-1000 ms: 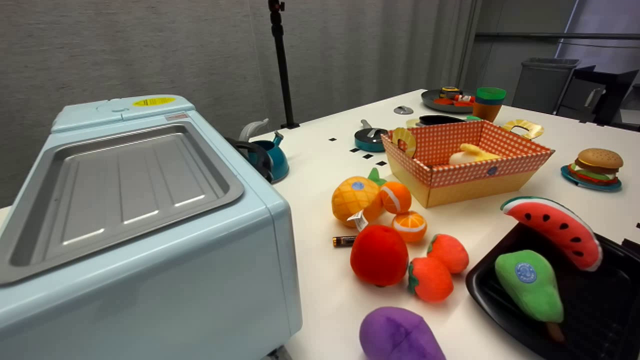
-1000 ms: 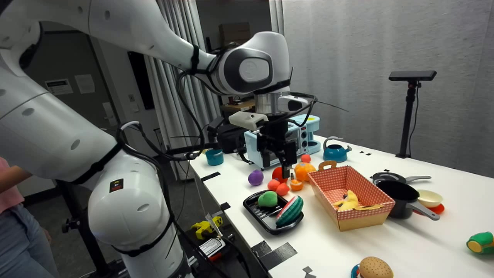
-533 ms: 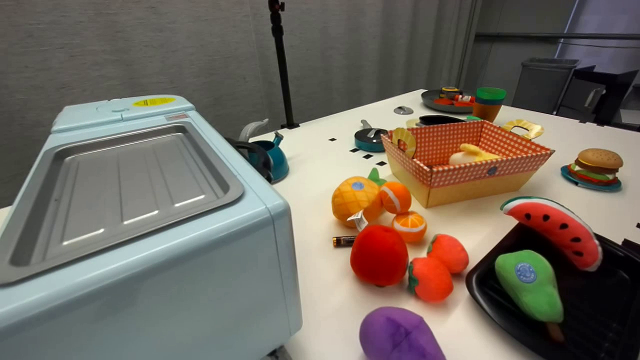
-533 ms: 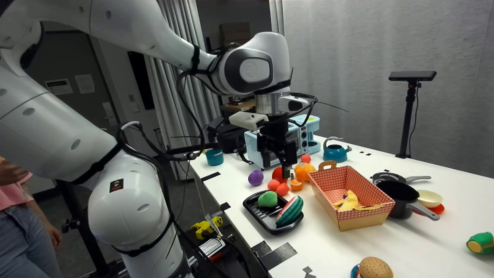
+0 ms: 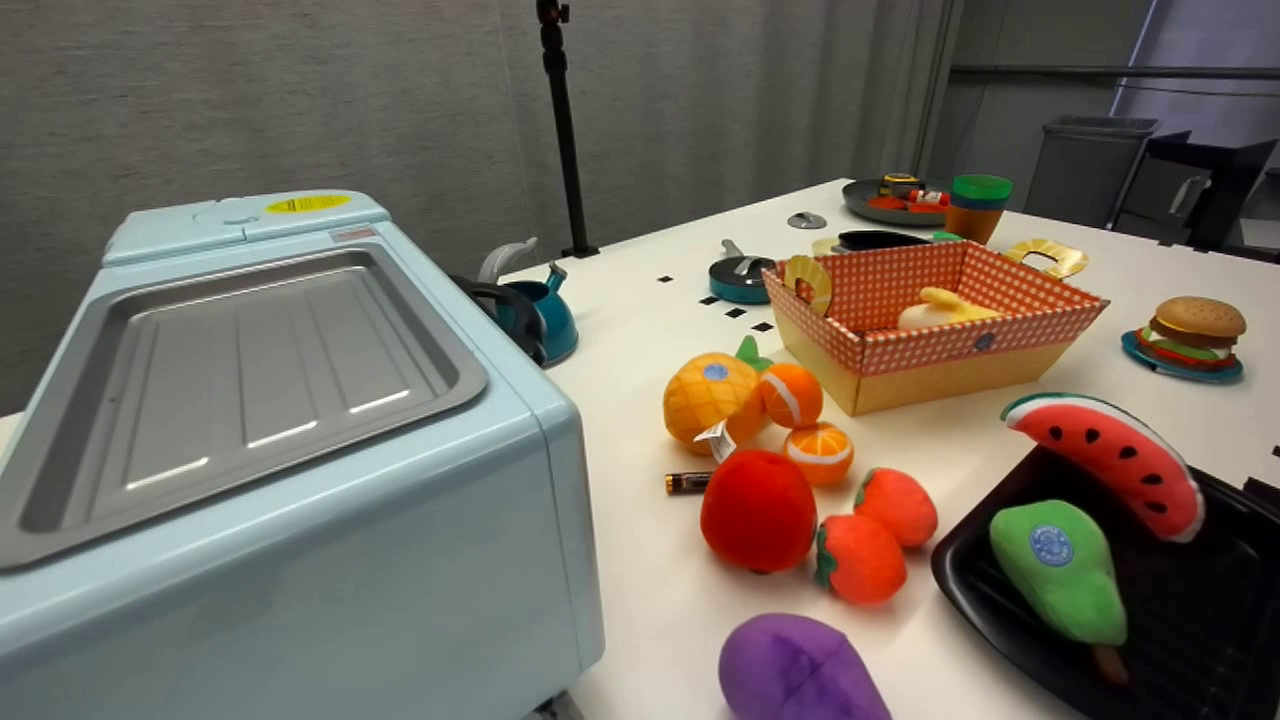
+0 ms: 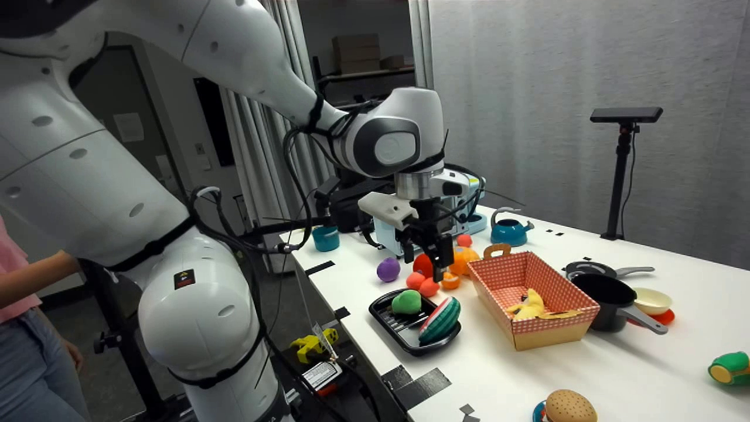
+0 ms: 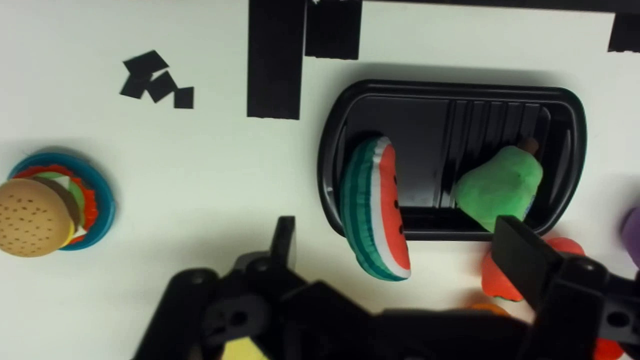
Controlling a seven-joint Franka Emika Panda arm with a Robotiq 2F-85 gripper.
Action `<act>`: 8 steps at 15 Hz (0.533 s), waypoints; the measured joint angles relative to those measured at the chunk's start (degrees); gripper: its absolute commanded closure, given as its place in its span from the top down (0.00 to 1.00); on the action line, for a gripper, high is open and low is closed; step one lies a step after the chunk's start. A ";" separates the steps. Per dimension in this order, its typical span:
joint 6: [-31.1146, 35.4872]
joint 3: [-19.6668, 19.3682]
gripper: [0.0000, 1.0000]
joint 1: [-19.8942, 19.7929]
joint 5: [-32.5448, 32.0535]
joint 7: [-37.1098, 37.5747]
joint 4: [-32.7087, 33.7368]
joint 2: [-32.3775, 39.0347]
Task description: Move the watermelon plush toy from the oven tray to the box
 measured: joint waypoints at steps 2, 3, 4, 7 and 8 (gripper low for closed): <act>3.90 -0.02 1.00 2.09 3.71 -2.52 -0.01 3.97; 5.69 -0.03 1.00 3.10 5.59 -4.22 -0.01 6.01; 7.54 -0.03 1.00 3.99 7.22 -6.02 0.00 8.09; 12.70 0.17 1.00 5.16 8.34 -10.21 0.13 14.46; 14.28 0.20 1.00 5.18 8.35 -11.36 0.18 16.58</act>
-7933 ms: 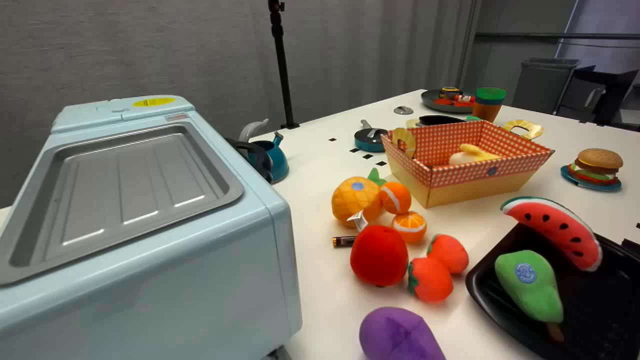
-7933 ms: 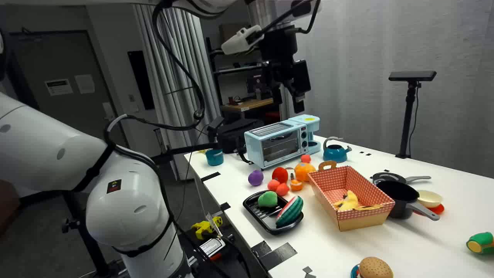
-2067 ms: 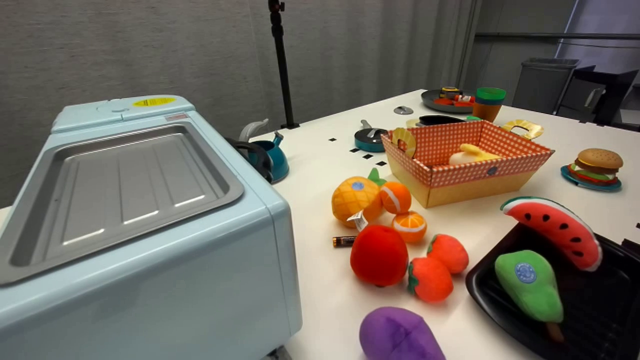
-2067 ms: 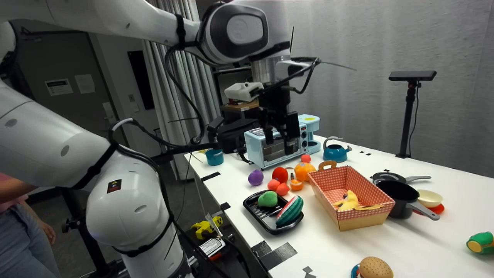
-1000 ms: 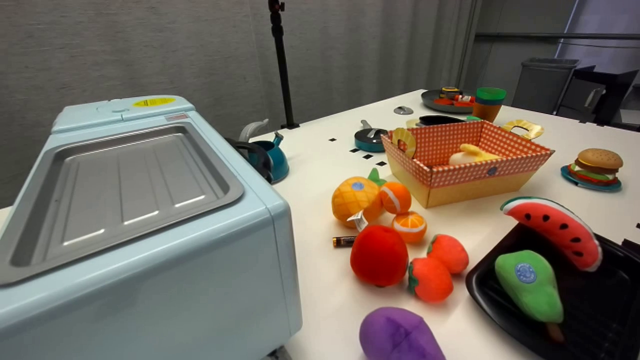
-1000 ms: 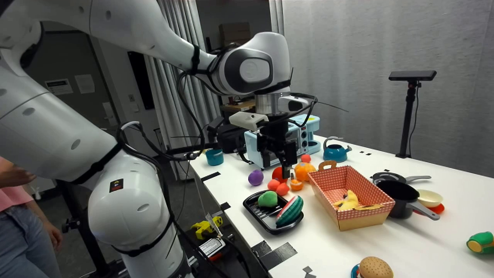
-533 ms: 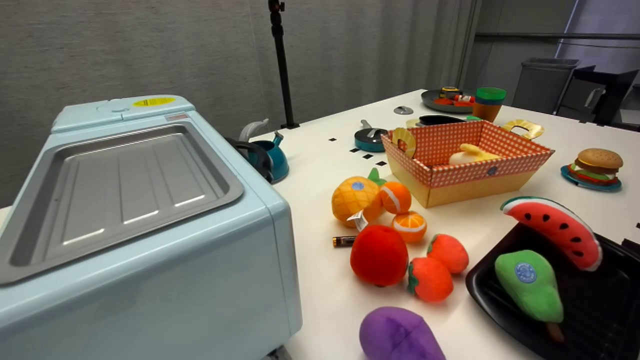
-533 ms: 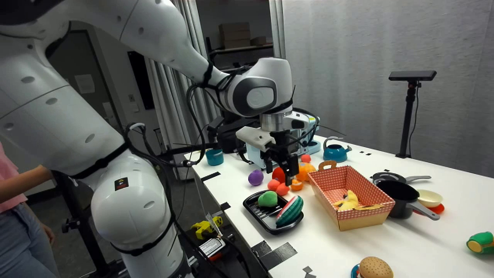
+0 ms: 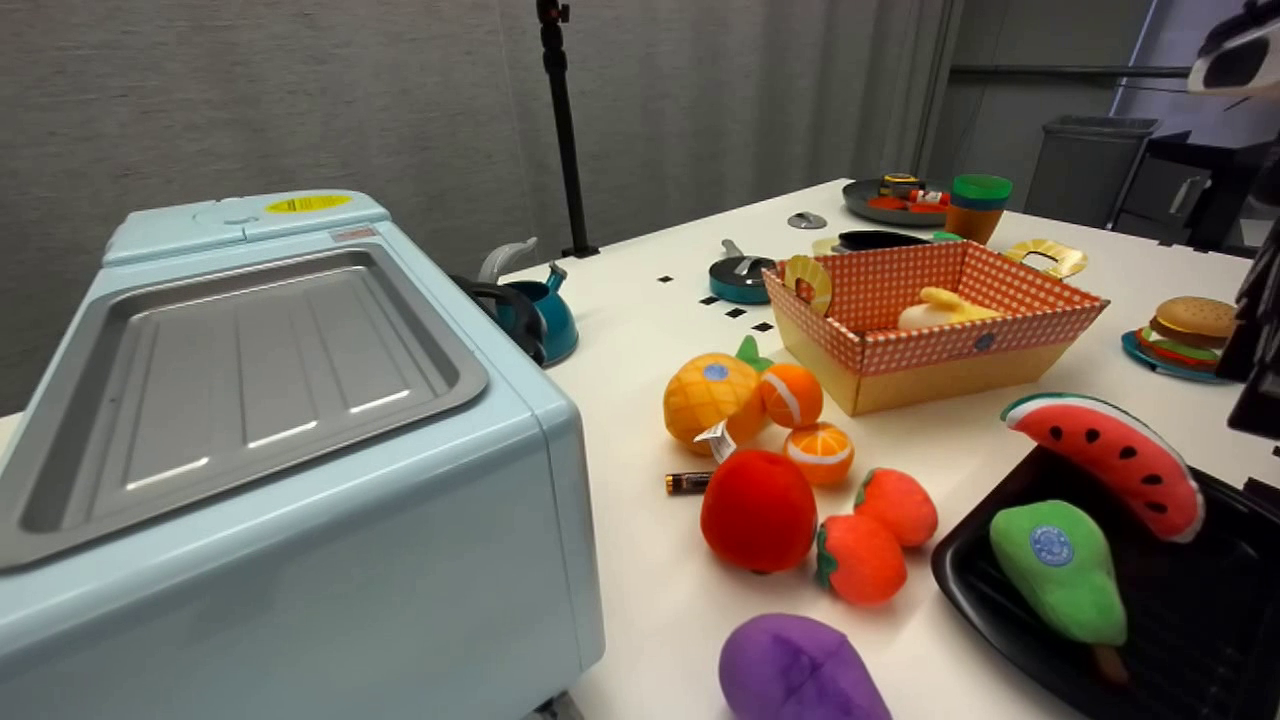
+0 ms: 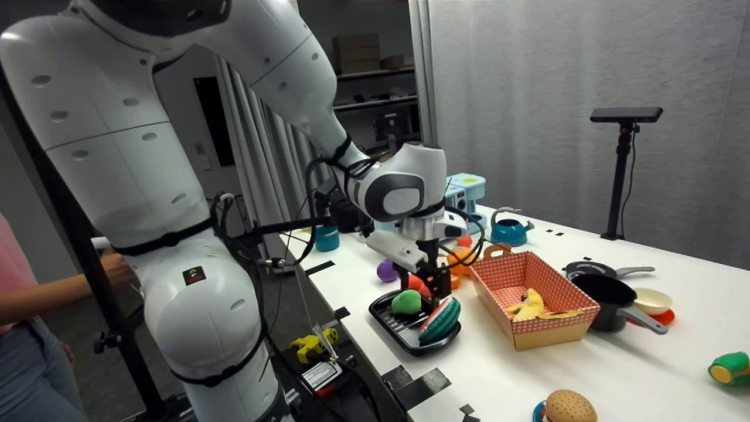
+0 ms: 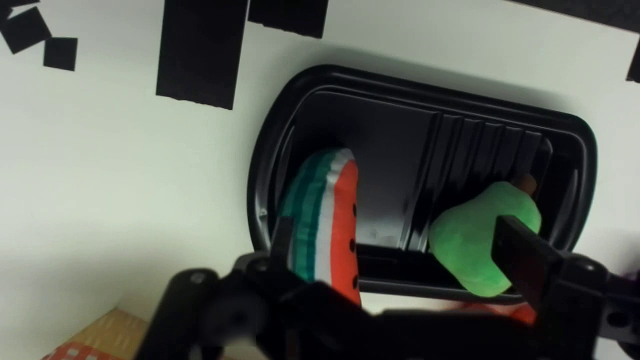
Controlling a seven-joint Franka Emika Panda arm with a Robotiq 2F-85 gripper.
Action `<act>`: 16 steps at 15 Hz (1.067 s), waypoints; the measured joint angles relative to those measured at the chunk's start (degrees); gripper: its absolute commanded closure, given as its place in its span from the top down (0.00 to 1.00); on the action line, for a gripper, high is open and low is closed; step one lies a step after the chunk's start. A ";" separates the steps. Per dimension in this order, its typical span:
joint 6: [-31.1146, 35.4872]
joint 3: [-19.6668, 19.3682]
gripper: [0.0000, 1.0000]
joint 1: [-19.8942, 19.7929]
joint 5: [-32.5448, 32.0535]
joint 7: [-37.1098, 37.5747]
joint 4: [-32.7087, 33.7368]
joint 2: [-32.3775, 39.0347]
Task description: Move the watermelon plush toy from the oven tray to the box
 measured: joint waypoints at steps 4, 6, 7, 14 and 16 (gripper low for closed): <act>6.00 0.19 1.00 -0.08 -0.40 -3.52 0.70 8.18; 8.00 0.63 1.00 -0.30 -1.15 -4.48 1.77 11.76; 8.88 0.94 1.00 -0.44 -1.97 -4.55 2.44 13.34; 13.10 2.17 0.55 -0.96 -8.52 -3.38 6.30 19.48; 13.82 2.15 0.39 -1.19 -10.07 -2.57 6.80 19.79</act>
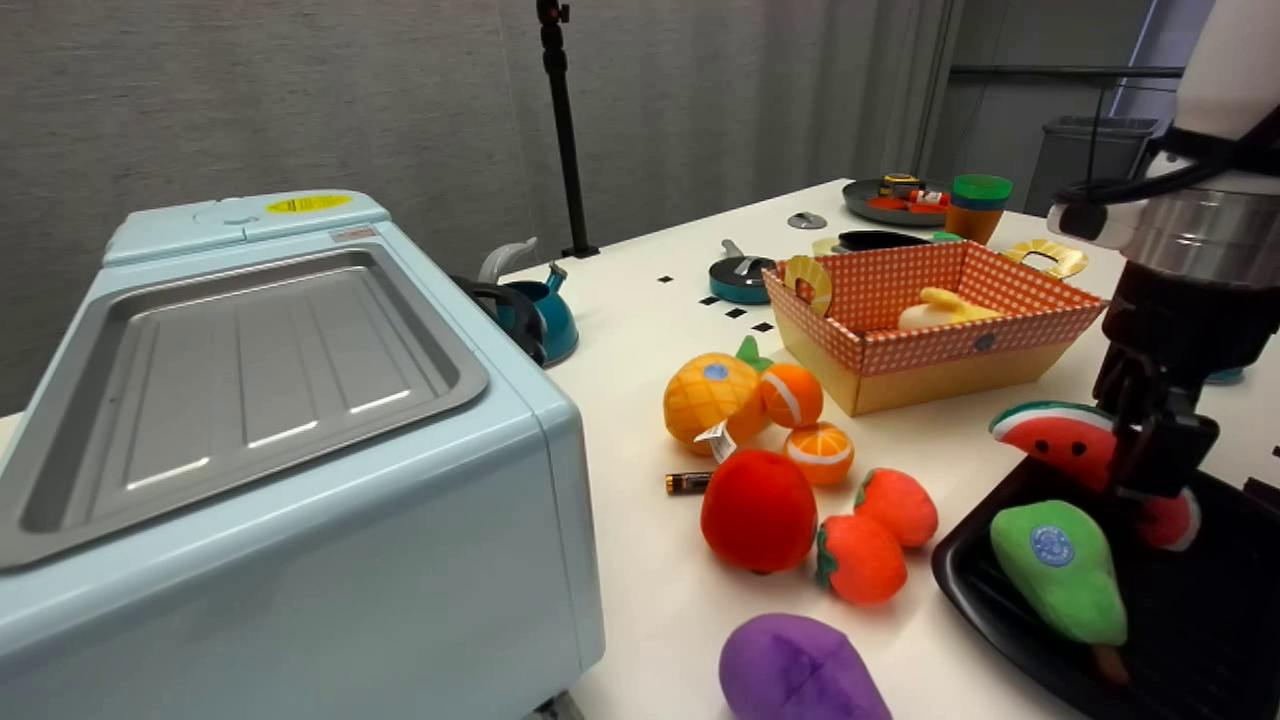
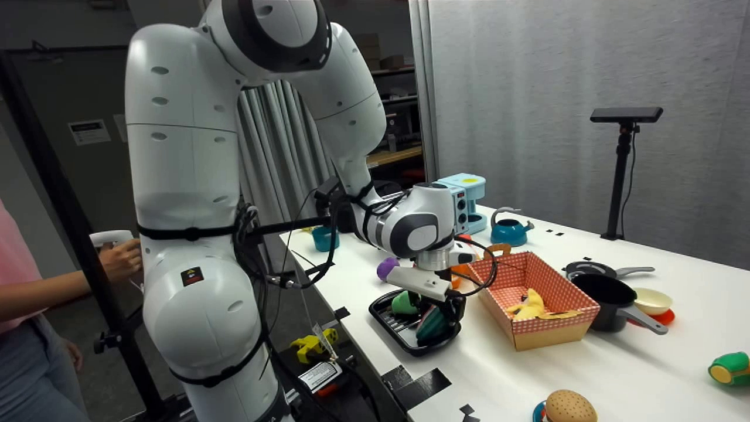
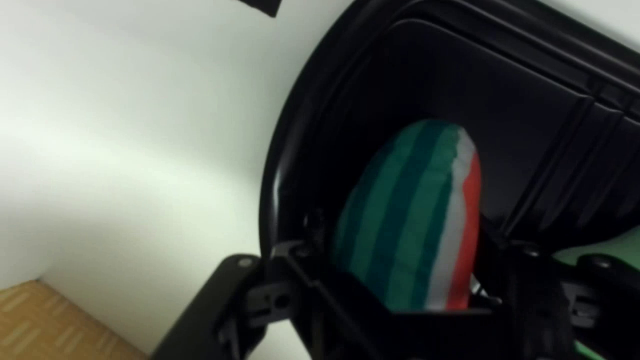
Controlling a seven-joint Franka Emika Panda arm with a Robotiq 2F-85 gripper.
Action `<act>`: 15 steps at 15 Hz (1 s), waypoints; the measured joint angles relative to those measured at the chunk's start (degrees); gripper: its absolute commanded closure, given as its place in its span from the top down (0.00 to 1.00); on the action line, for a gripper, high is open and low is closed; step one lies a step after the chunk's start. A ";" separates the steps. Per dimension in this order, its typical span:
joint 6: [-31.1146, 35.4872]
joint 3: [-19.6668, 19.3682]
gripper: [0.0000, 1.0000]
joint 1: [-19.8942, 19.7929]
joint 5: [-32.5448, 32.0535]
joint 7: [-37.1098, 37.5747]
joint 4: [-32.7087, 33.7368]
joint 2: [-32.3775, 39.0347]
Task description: Move the watermelon plush toy from the oven tray to the box
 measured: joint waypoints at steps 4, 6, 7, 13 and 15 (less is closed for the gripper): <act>0.39 -0.48 0.10 -0.13 -3.85 2.72 0.13 -0.42; 0.39 -0.59 0.01 -0.14 -5.50 3.91 0.13 -1.41; 0.37 -0.52 0.00 -0.13 -5.92 4.09 0.13 -2.17; -0.21 0.74 0.03 0.10 -9.94 4.86 1.65 -9.74; -0.21 0.79 0.03 0.11 -12.59 5.89 3.73 -11.72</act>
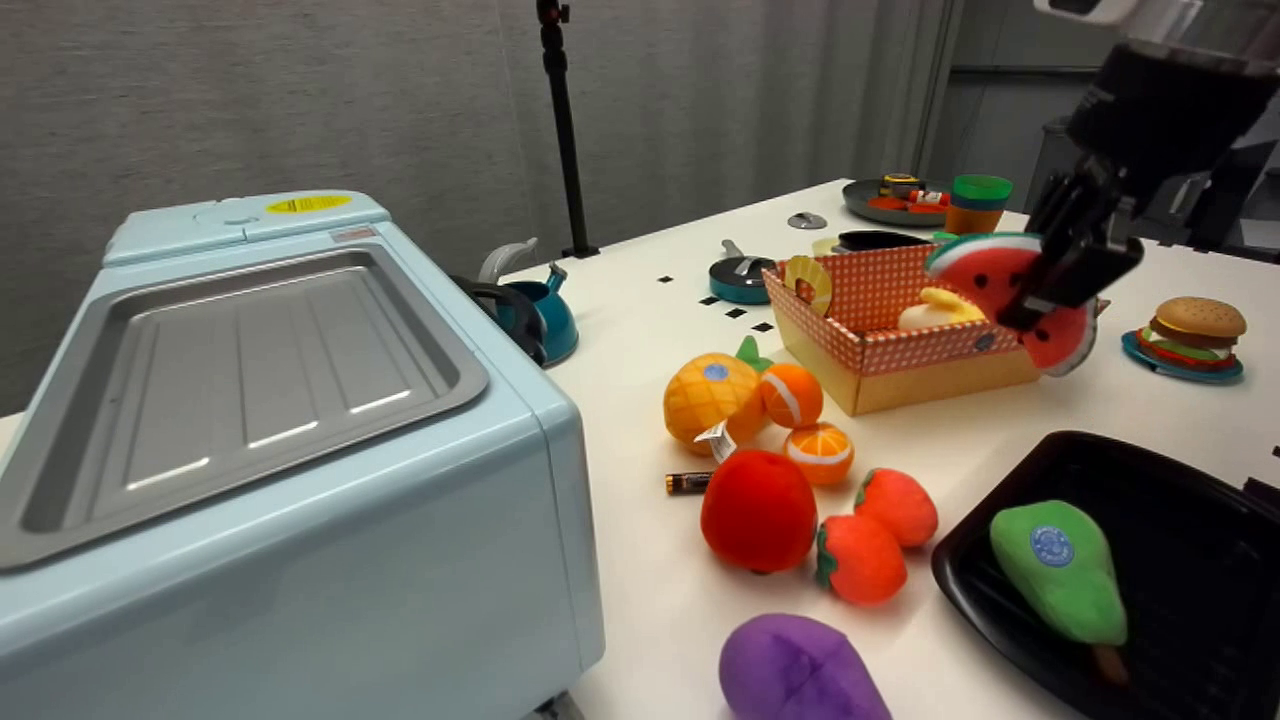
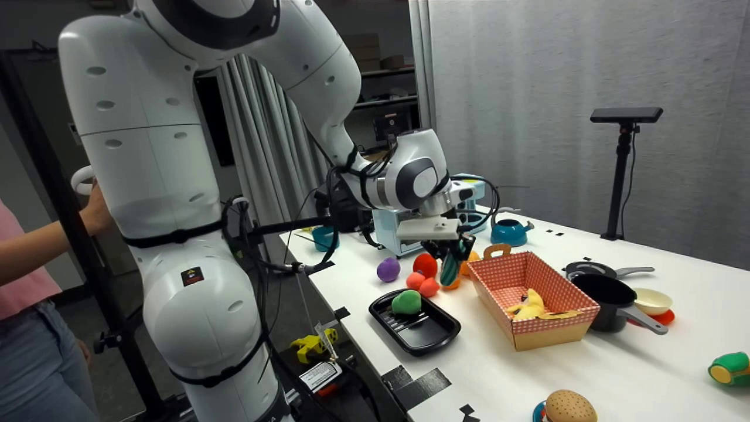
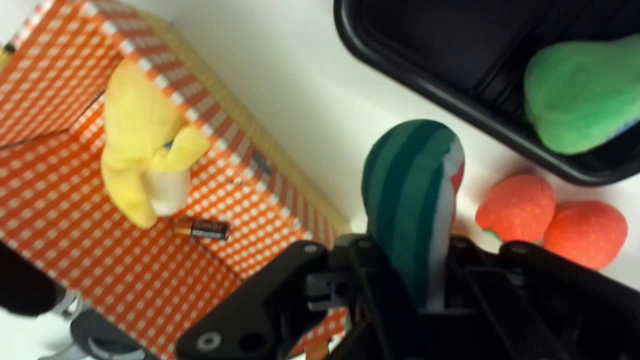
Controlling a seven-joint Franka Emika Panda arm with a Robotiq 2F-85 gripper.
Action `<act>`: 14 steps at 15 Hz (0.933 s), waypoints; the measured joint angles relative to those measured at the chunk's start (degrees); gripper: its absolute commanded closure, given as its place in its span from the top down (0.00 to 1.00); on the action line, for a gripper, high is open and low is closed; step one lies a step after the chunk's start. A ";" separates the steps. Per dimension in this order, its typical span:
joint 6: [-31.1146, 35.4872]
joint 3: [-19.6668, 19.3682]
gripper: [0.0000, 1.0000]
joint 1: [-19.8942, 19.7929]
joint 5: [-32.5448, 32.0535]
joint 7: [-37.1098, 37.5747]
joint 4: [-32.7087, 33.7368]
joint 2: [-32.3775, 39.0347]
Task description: Move the watermelon plush toy from the oven tray to the box
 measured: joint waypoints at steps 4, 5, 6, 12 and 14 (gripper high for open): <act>1.05 -1.51 0.03 -1.10 -9.97 3.50 5.83 -0.36; 1.67 -2.35 0.03 -1.53 -13.62 4.93 7.26 0.00; 2.61 -3.44 0.03 -1.90 -17.54 6.75 8.66 0.56; 7.18 -10.05 0.39 -2.68 -34.95 19.28 15.93 5.26; 7.39 -10.87 0.47 -2.68 -36.09 21.96 17.05 6.46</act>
